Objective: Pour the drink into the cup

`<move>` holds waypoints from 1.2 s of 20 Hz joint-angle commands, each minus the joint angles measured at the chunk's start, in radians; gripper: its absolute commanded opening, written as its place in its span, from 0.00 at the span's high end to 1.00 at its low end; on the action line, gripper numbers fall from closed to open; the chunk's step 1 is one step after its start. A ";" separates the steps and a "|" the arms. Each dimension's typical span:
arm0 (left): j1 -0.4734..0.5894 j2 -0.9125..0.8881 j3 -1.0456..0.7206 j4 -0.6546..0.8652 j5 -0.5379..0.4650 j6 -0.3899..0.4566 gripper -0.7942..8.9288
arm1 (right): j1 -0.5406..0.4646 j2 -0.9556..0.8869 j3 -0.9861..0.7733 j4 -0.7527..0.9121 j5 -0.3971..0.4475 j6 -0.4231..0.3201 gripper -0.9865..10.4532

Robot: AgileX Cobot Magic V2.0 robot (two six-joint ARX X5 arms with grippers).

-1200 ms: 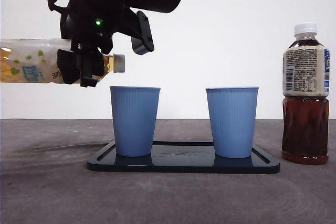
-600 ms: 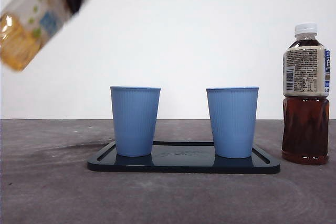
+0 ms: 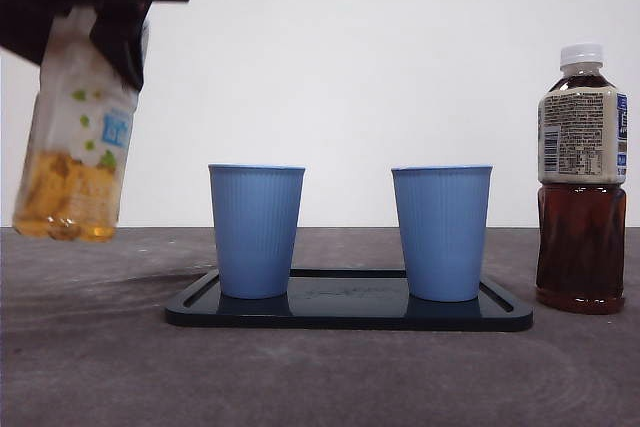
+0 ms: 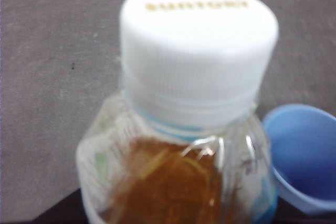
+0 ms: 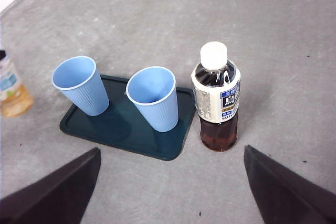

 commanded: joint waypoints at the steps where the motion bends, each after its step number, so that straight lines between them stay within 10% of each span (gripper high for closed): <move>1: 0.048 0.011 -0.024 0.136 0.027 -0.001 0.79 | 0.005 0.002 0.016 0.010 -0.003 -0.011 0.54; 10: 0.157 0.199 -0.085 0.444 0.168 0.055 0.79 | 0.005 0.002 0.016 0.047 -0.002 -0.006 0.54; 24: 0.143 0.265 -0.085 0.443 0.169 0.054 0.70 | 0.005 0.002 0.016 0.047 0.000 -0.003 0.54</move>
